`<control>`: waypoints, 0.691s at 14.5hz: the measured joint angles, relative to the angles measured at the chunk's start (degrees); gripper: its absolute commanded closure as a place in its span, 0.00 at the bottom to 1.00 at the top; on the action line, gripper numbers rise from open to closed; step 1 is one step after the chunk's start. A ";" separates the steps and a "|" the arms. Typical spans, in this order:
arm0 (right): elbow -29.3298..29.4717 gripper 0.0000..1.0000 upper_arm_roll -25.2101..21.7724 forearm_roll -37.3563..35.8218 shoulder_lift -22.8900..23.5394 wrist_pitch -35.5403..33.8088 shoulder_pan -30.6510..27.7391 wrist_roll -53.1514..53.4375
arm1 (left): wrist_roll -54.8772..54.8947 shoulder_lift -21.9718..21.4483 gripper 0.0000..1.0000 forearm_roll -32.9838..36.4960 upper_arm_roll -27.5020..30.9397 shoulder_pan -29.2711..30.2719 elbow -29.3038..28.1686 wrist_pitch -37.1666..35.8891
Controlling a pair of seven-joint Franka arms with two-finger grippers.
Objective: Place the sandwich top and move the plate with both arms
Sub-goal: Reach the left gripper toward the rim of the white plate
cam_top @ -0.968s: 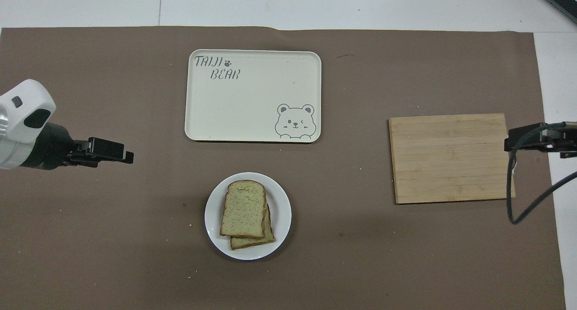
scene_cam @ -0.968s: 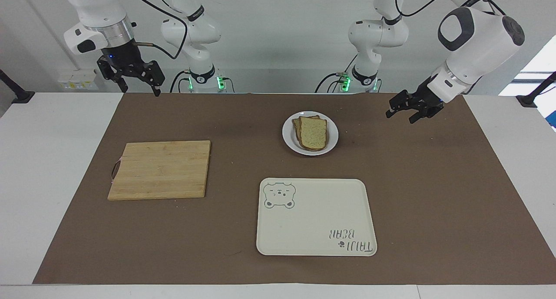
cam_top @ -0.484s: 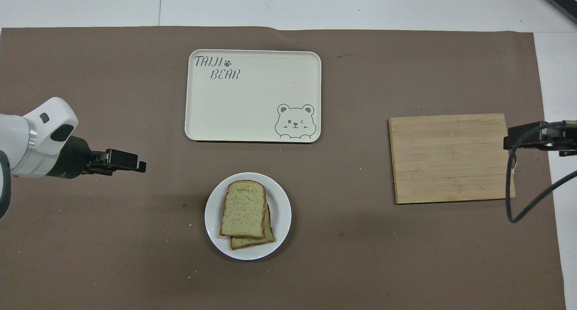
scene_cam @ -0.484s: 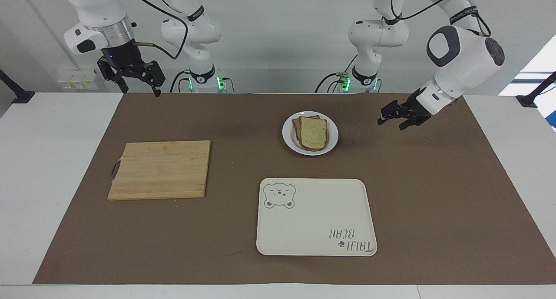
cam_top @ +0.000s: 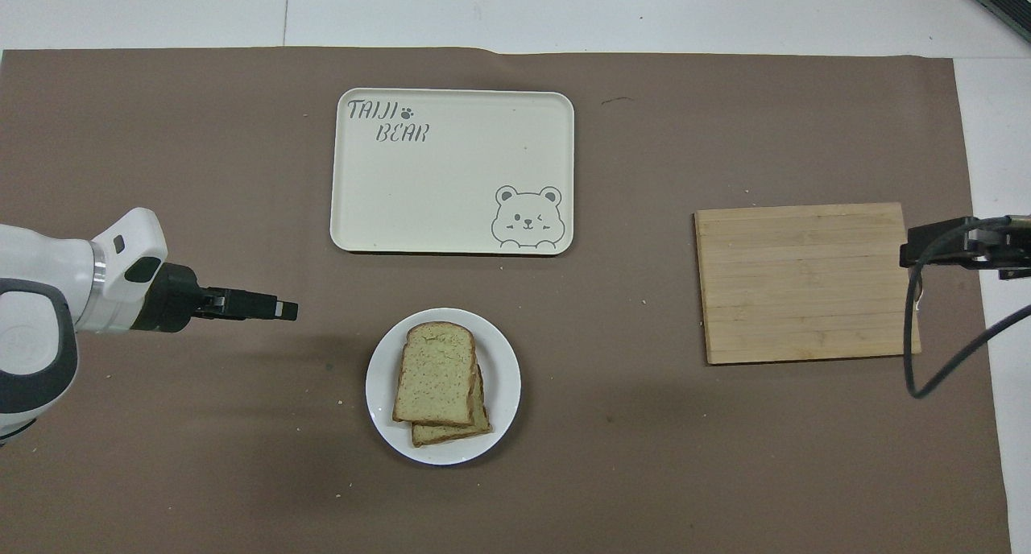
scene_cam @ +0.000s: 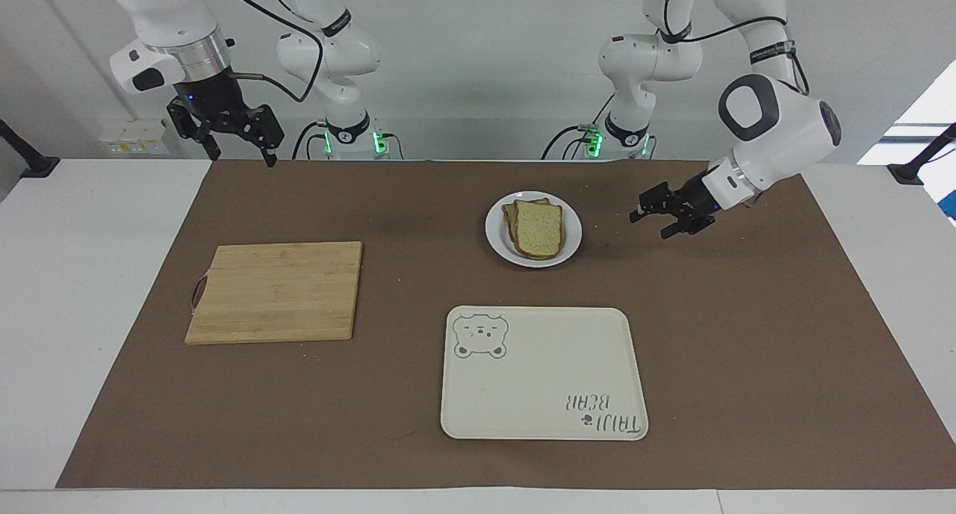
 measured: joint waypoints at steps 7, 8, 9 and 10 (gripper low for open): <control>0.00 0.00 0.00 0.00 0.00 0.00 0.00 0.00 | 14.56 5.45 0.00 -14.22 -0.21 -0.05 -6.58 1.83; 0.00 0.00 0.00 0.00 0.00 0.00 0.00 0.00 | 16.44 5.45 0.00 -16.49 -0.26 -0.14 -7.99 1.82; 0.00 0.00 0.00 0.00 0.00 0.00 0.00 0.00 | 18.59 5.46 0.00 -18.65 -0.35 -0.39 -9.68 1.83; 0.00 0.00 0.00 0.00 0.00 0.00 0.00 0.00 | 20.47 5.47 0.00 -20.65 -0.39 -0.84 -11.29 1.83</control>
